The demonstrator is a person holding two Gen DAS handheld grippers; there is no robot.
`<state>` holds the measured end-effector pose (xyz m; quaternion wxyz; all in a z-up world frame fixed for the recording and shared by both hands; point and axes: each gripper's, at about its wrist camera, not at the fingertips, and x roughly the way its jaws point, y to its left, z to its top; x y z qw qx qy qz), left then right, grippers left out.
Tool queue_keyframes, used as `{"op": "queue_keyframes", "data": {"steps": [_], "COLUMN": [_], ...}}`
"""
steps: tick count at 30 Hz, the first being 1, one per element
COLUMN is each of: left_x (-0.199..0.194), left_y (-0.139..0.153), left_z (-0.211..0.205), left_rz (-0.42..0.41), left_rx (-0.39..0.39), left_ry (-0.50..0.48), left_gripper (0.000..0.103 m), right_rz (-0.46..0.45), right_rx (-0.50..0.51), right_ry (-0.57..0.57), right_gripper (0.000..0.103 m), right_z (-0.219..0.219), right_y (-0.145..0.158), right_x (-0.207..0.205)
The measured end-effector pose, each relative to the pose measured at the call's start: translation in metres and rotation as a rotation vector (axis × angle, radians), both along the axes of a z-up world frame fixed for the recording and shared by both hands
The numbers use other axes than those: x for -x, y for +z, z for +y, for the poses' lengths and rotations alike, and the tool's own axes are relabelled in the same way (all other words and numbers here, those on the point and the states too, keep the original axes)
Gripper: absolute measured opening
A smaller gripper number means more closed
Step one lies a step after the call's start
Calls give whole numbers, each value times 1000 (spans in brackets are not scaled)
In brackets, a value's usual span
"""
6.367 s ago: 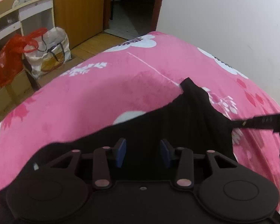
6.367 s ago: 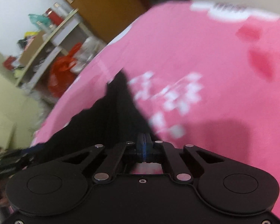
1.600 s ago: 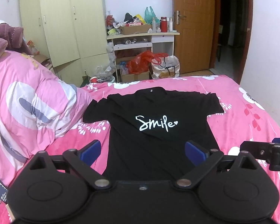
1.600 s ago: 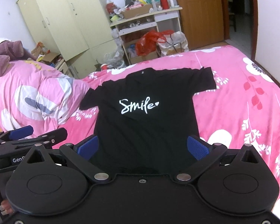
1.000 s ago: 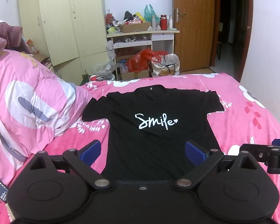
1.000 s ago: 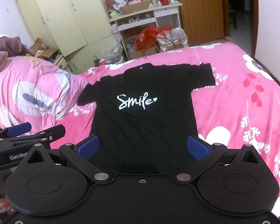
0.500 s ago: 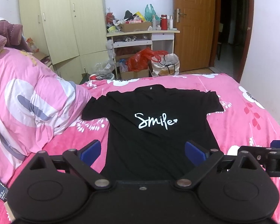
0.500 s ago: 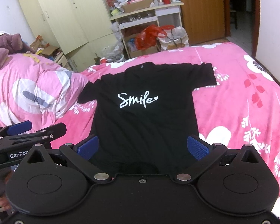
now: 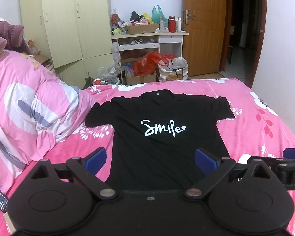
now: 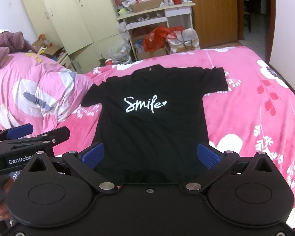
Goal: Organize soft objects
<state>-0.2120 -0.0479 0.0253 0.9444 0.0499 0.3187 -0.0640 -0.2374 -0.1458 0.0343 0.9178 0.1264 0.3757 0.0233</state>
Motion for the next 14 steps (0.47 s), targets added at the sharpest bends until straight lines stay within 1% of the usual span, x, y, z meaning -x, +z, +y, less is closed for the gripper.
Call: {"op": "queue_keyframes", "data": {"steps": [14], "left_x": [-2], "left_y": [-1], "left_z": [-3], "left_rz": [-4], "left_rx": [-4], "left_ry": [-16], "left_gripper": [97], "right_rz": [5], "right_rx": [9], "right_ry": [11], "right_gripper": [103], "right_z": [3], "right_y": [0], "right_x": [-2]}}
